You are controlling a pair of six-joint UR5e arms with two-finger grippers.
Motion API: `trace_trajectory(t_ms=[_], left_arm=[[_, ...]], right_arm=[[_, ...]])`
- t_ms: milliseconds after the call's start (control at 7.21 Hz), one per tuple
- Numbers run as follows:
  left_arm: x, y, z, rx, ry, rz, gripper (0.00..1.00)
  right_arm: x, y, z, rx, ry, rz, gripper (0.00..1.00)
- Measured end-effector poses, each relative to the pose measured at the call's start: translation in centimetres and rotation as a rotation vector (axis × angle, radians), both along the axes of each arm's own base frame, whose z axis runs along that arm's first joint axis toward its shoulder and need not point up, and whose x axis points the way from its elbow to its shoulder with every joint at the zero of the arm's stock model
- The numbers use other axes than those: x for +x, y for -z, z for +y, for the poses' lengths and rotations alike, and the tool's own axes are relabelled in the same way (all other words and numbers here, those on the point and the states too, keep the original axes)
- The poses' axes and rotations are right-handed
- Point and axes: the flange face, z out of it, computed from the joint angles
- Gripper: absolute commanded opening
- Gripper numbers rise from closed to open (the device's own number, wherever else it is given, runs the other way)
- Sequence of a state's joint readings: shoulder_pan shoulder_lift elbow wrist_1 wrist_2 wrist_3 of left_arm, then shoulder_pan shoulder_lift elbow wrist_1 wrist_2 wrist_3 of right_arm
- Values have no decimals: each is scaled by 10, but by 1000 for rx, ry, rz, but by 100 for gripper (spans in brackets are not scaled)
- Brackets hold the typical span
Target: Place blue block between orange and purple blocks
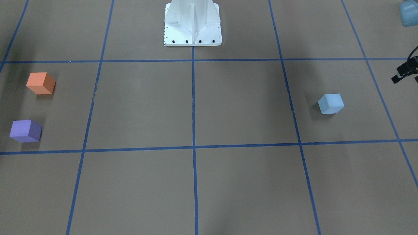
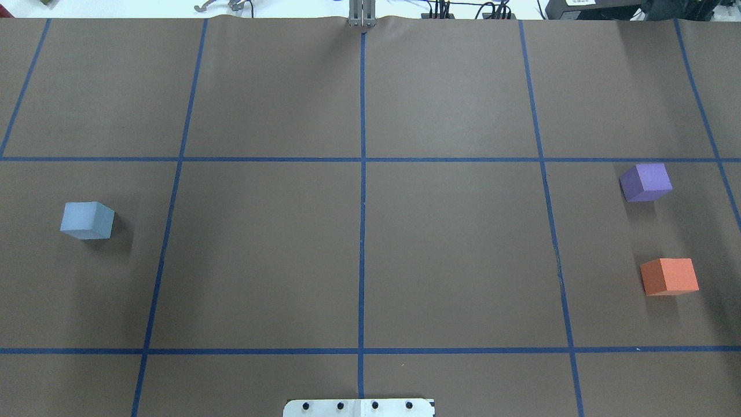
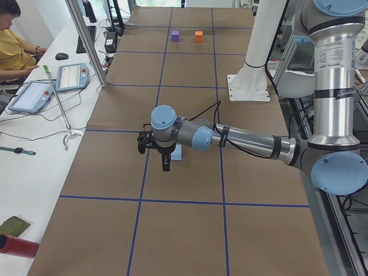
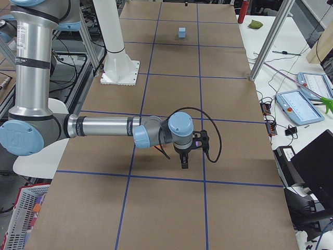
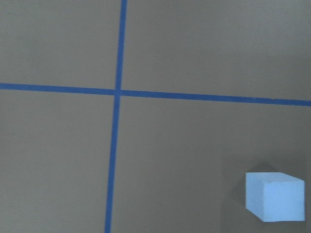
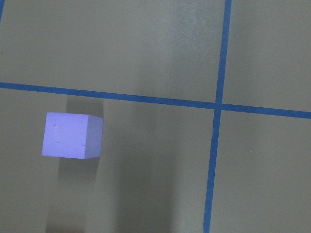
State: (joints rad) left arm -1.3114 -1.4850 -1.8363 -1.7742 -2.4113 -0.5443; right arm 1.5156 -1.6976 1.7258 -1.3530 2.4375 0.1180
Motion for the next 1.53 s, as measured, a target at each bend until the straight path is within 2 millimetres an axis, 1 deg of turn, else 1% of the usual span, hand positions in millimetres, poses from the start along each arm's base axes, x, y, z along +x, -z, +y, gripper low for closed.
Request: trace_trajectory(t_ms=[139,277,416,555,694,832,971,1110,1387,1526], left_arm=[[47,13,1,-47,11,22,100],[83,23,1,-75,15,21,100],[113,26,5,-72,12,-13,100],[140,24,9,-44,7,-61,100],[159,17,12,-25,-2,-97,100],[168,7,13,-24,-7,-119,100],[173,-2,12,-29,-9,-132,100],[180,-5,6,-31,-13,-133,100],[191,3,-7,-21,-17,-119,100],[194,6,-9,-14,-20,-115,100]], right_arm=[[0,0,0,0,0,0,100],[0,0,0,0,1,1,100],[-1,-1,0,-1,1,1,100],[-1,-2,0,-2,1,2,100],[-1,-2,0,-3,1,2,100],[-1,-2,0,-3,1,3,100],[-1,-2,0,-3,1,3,100],[-1,-2,0,-3,1,2,100],[-1,-1,0,-2,1,2,100],[-1,-1,0,-2,1,2,100]])
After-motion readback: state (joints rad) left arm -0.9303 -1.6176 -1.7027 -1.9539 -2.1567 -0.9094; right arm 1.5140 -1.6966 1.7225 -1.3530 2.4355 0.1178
